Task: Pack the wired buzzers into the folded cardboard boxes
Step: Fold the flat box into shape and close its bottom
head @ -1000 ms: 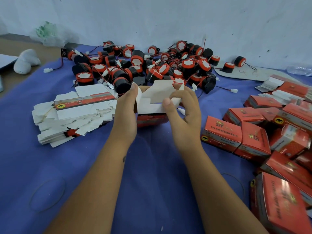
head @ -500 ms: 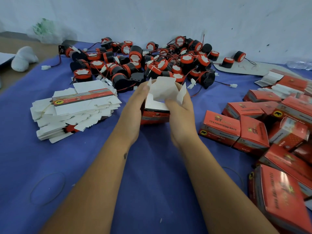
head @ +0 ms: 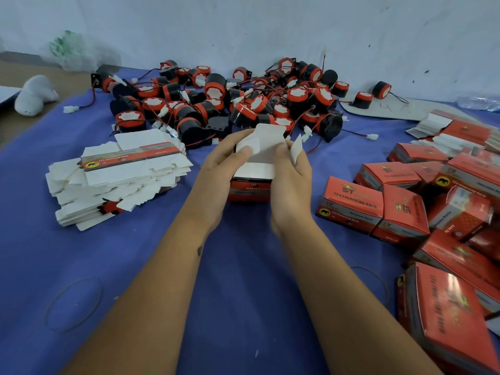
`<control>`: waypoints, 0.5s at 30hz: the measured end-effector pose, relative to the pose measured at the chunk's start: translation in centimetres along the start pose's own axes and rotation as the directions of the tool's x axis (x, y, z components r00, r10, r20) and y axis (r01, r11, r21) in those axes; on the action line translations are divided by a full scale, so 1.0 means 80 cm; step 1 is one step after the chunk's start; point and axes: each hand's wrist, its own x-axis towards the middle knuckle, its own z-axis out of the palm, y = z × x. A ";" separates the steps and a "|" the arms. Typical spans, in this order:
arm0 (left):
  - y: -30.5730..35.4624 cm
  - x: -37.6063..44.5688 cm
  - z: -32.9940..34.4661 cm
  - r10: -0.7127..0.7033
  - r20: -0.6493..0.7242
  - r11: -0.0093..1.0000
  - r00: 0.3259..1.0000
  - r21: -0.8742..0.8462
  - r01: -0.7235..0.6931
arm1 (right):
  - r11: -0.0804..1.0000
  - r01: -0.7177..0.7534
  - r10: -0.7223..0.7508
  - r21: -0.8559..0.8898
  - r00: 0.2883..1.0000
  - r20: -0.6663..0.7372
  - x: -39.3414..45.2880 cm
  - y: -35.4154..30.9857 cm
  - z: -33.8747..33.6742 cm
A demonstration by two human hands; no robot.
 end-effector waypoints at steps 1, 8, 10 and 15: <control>-0.001 0.000 0.000 -0.003 -0.002 1.000 1.000 0.003 0.003 | 1.000 -0.005 0.005 0.008 1.000 -0.006 -0.001 0.000 0.000; -0.006 0.006 -0.002 0.015 -0.191 1.000 0.982 -0.010 -0.017 | 0.996 -0.077 0.065 0.041 0.970 0.235 0.000 -0.005 0.000; -0.005 0.009 -0.005 -0.008 -0.234 0.998 0.972 -0.056 -0.005 | 0.971 -0.181 0.130 0.158 0.949 0.286 0.002 -0.008 -0.002; -0.006 0.010 -0.004 -0.014 -0.254 0.998 0.967 -0.065 -0.002 | 0.972 -0.170 0.115 0.160 0.946 0.303 0.005 -0.009 -0.008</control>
